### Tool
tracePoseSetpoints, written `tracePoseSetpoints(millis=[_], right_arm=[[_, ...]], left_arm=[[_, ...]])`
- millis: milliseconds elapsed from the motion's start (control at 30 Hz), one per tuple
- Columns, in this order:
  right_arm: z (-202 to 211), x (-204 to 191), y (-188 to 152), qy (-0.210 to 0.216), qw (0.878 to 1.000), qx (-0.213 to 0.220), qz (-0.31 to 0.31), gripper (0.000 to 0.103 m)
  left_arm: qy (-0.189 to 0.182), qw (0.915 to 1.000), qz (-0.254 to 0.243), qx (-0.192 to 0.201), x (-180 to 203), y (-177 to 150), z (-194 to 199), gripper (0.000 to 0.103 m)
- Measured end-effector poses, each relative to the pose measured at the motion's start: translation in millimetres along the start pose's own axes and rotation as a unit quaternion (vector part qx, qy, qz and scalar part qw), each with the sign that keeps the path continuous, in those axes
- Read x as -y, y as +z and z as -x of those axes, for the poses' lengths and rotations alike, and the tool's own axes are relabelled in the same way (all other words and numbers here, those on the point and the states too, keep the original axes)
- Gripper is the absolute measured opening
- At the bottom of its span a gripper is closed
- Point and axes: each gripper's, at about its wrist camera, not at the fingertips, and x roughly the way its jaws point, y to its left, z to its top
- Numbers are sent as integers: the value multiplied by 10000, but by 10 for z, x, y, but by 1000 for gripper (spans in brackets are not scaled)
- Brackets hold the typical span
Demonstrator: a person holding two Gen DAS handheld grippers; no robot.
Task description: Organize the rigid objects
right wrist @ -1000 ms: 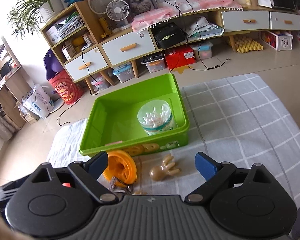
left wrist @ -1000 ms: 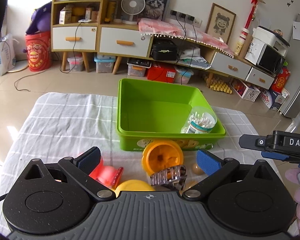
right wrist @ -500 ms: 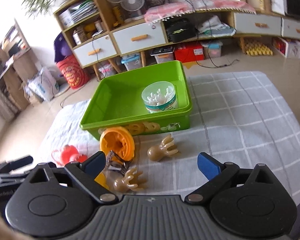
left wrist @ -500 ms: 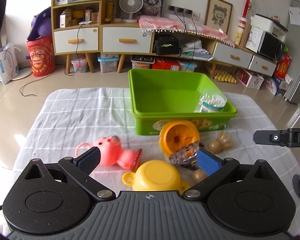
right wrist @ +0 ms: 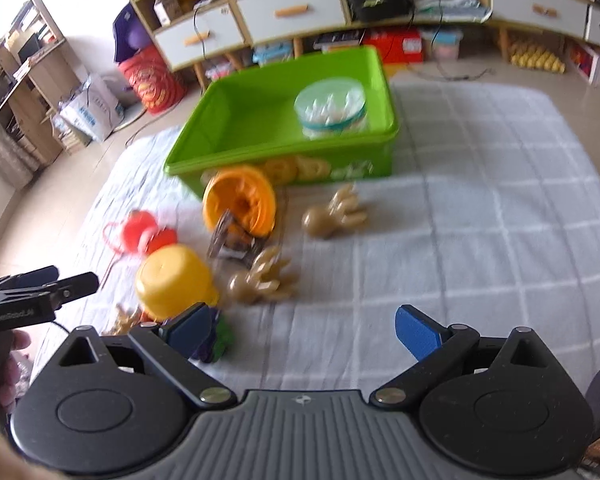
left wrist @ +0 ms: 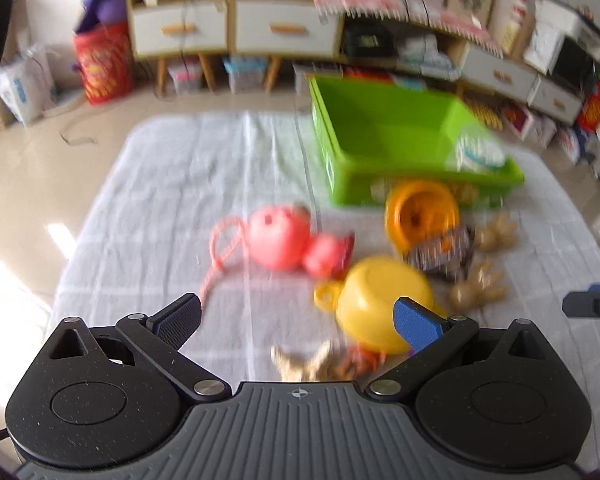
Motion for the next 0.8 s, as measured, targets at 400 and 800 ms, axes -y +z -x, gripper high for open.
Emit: tracePoseSetpoints(millis=[400,800], right_arm=[[-348,-369,-314,774,9908,-1113,44,83],[-434,-841,-655,414,9895,-727,1175,83]], left_arm=[[-650,9937,-605,-682,-139,-291,-184,98],[-750,9822,-1670,-414,-80,-559,-297,79]])
